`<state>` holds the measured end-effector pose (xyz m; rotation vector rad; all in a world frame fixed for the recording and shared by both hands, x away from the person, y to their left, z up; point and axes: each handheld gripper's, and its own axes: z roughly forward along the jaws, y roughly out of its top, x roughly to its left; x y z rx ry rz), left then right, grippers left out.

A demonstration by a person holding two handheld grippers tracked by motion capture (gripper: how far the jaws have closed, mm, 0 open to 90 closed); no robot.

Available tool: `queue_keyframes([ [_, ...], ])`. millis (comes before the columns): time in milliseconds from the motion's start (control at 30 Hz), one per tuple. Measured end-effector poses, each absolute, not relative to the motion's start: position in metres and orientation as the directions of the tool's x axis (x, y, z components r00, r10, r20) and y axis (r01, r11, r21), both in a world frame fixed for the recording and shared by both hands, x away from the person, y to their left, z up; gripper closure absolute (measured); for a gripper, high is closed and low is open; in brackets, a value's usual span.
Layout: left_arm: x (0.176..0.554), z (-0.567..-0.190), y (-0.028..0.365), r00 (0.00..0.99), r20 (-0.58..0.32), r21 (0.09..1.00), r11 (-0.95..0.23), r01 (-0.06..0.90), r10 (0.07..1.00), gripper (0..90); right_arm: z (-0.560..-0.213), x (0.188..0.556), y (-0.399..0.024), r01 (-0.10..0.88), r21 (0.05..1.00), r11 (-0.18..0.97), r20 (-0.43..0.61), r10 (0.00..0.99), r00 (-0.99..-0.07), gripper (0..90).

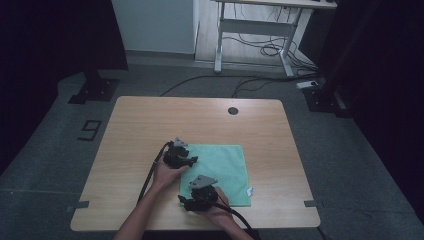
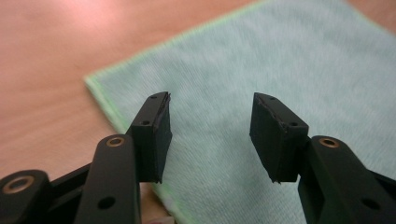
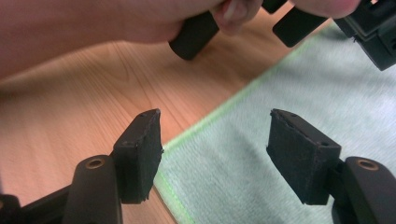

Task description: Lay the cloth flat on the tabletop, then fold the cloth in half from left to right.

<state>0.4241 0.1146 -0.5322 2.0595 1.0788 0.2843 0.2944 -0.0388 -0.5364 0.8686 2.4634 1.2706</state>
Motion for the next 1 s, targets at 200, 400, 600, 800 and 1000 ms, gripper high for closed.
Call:
queue_keyframes([
  [200,0.433,-0.518,0.126,0.590,-0.151,0.738,-0.307,0.601,0.793,46.4,-0.529,0.296,-0.041,0.372,0.813,0.447,0.055,0.578,-0.814,35.1],
  [400,0.437,-0.515,0.133,0.575,-0.139,0.732,-0.308,0.608,0.806,43.0,-0.530,0.296,-0.041,0.363,0.818,0.447,0.058,0.563,-0.824,35.3],
  [600,0.444,-0.519,0.138,0.554,-0.132,0.722,-0.303,0.622,0.822,43.2,-0.532,0.295,-0.039,0.352,0.817,0.456,0.055,0.547,-0.835,35.7],
  [800,0.449,-0.520,0.142,0.543,-0.121,0.723,-0.301,0.622,0.831,44.1,-0.533,0.295,-0.040,0.351,0.819,0.453,0.053,0.550,-0.833,38.1],
  [1000,0.459,-0.523,0.137,0.531,-0.103,0.713,-0.310,0.629,0.841,49.1,-0.536,0.295,-0.037,0.352,0.811,0.468,0.057,0.535,-0.843,40.6],
])
